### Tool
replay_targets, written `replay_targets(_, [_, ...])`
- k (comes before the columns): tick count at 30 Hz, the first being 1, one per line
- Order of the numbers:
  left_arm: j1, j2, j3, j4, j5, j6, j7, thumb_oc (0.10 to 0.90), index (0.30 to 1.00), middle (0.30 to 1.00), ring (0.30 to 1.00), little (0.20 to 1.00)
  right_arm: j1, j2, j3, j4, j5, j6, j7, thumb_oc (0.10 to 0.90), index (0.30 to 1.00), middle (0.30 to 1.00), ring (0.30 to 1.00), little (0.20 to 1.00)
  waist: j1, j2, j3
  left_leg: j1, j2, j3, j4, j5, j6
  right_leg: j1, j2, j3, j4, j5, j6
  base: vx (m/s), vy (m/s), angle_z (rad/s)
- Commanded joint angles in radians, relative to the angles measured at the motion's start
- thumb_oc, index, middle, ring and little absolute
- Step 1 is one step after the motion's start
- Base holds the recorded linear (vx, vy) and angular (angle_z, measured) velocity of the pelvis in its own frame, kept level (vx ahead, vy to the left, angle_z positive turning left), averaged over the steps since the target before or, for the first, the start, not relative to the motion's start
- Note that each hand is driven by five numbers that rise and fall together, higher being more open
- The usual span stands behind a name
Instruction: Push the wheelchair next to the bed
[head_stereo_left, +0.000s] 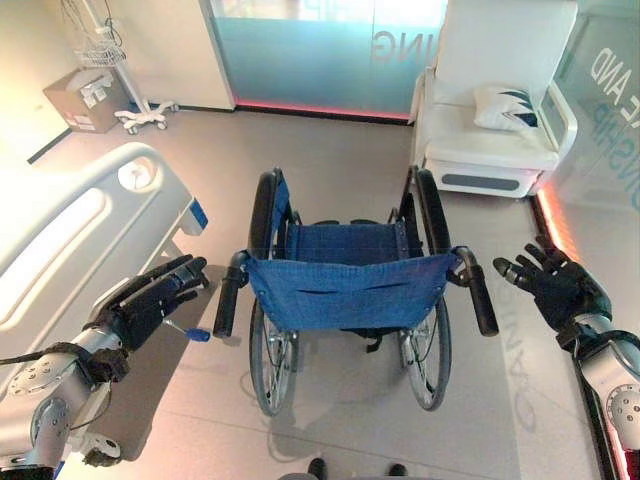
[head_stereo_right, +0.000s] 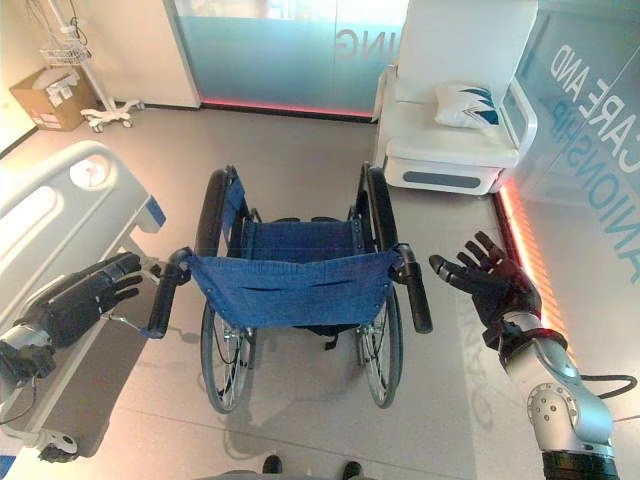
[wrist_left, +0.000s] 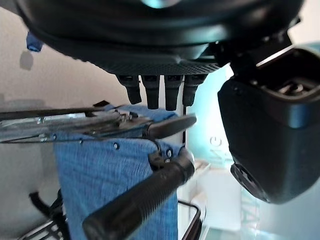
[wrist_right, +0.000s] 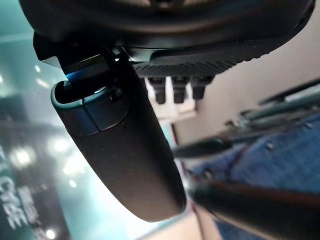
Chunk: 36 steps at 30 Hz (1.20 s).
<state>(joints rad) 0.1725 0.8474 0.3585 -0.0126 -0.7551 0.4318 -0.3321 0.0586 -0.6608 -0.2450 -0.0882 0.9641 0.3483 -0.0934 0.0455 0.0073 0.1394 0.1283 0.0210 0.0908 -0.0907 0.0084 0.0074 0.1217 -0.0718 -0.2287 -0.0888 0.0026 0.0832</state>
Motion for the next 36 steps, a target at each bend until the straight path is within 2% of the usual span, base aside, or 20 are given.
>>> replay_targets(1, [-0.106, 0.099, -0.015, -0.067, -0.147, -0.017, -0.025, 0.8, 0.9, 0.9, 0.9, 0.9, -0.072, -0.121, -0.008, -0.126, 0.085, -0.06, 0.052, 0.8, 0.9, 0.9, 0.9, 0.9, 0.003, 0.015, -0.056, -0.007, 0.035, 0.048, 0.003, -0.026, -0.072, 0.005, -0.046, -0.047, 0.039, -0.025, 0.053, 0.0, 0.0, 0.0])
replay_targets(5, [-0.131, 0.093, -0.058, -0.087, -0.186, 0.018, -0.015, 0.8, 0.9, 0.9, 0.9, 0.9, -0.082, -0.143, 0.03, -0.134, 0.091, -0.028, 0.055, 0.8, 0.9, 0.9, 0.9, 0.9, 0.003, 0.014, -0.057, -0.005, 0.033, 0.05, 0.003, -0.026, -0.071, 0.007, -0.046, -0.049, 0.036, -0.023, 0.055, 0.0, 0.0, 0.0])
replay_targets(11, [-0.155, 0.108, -0.103, -0.08, -0.217, 0.03, -0.02, 0.8, 0.9, 0.9, 0.9, 0.9, -0.105, -0.188, 0.079, -0.126, 0.073, 0.012, 0.029, 0.8, 0.9, 0.9, 0.9, 0.9, 0.005, 0.013, -0.055, -0.005, 0.03, 0.049, 0.003, -0.024, -0.071, 0.009, -0.045, -0.049, 0.032, -0.021, 0.055, 0.0, 0.0, 0.0])
replay_targets(14, [-0.167, 0.11, -0.13, -0.088, -0.223, 0.053, -0.028, 0.8, 0.9, 0.9, 0.9, 0.9, -0.107, -0.209, 0.106, -0.116, 0.03, 0.042, 0.015, 0.8, 0.9, 0.9, 0.9, 0.9, 0.004, 0.013, -0.053, -0.003, 0.029, 0.05, 0.003, -0.022, -0.071, 0.011, -0.046, -0.051, 0.033, -0.02, 0.055, 0.0, 0.0, 0.0])
replay_targets(22, [-0.171, 0.126, -0.157, -0.098, -0.241, 0.042, 0.002, 0.8, 0.9, 0.9, 0.9, 0.9, -0.11, -0.241, 0.155, -0.081, -0.006, 0.081, 0.012, 0.8, 0.9, 0.9, 0.9, 0.9, 0.009, 0.011, -0.05, 0.002, 0.027, 0.049, 0.003, -0.022, -0.07, 0.017, -0.047, -0.057, 0.033, -0.019, 0.057, 0.0, 0.0, 0.0])
replay_targets(23, [-0.173, 0.127, -0.163, -0.106, -0.247, 0.047, 0.018, 0.8, 0.9, 0.9, 0.9, 0.9, -0.115, -0.245, 0.168, -0.08, -0.002, 0.101, 0.022, 0.8, 0.9, 0.9, 0.9, 0.9, 0.01, 0.011, -0.048, 0.004, 0.026, 0.048, 0.003, -0.021, -0.07, 0.02, -0.047, -0.057, 0.032, -0.019, 0.057, 0.0, 0.0, 0.0])
replay_targets(32, [-0.204, 0.139, -0.203, -0.093, -0.253, 0.05, 0.015, 0.8, 0.9, 0.9, 0.9, 0.9, -0.176, -0.278, 0.237, -0.024, -0.012, 0.108, 0.009, 0.8, 0.9, 0.9, 0.9, 0.9, 0.024, 0.009, -0.044, 0.009, 0.022, 0.039, 0.003, -0.022, -0.07, 0.03, -0.048, -0.067, 0.032, -0.021, 0.057, 0.03, 0.005, 0.0])
replay_targets(36, [-0.221, 0.158, -0.219, -0.095, -0.269, 0.057, 0.019, 0.8, 0.9, 0.9, 0.9, 0.9, -0.225, -0.306, 0.262, 0.009, -0.001, 0.135, -0.007, 0.8, 0.9, 0.9, 0.9, 0.9, 0.032, 0.008, -0.043, 0.011, 0.019, 0.034, 0.003, -0.022, -0.07, 0.034, -0.049, -0.074, 0.034, -0.023, 0.058, 0.04, 0.009, 0.02])
